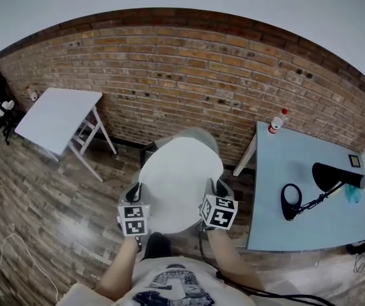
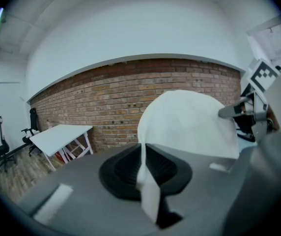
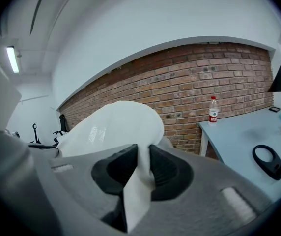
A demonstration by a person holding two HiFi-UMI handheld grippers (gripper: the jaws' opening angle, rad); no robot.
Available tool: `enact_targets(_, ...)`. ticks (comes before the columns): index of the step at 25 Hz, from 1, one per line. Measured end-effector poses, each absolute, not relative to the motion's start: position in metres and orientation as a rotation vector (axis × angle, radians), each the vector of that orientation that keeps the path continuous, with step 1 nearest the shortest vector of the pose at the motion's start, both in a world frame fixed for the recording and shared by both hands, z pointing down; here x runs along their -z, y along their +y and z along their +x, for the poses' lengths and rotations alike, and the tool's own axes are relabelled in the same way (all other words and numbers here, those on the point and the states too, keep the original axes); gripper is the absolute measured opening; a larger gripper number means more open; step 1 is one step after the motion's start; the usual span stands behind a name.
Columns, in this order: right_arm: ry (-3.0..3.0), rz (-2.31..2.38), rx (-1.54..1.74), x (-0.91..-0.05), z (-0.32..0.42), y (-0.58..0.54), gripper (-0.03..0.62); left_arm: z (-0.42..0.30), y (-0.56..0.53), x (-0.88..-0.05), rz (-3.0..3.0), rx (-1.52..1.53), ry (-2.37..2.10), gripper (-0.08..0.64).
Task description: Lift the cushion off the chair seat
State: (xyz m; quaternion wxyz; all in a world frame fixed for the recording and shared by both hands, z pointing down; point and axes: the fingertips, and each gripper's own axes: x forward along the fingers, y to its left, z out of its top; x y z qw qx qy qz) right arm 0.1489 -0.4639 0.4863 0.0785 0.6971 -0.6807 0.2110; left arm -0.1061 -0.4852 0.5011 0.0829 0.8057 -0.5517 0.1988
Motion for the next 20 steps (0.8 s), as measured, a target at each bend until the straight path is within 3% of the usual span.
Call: enact_targets(20, -2.030, 2.083, -0.671, -0.497, 0.155, -0.471, 0.074, -0.102, -0.493, -0.512, 2.394, -0.603, -1.646, 0.017)
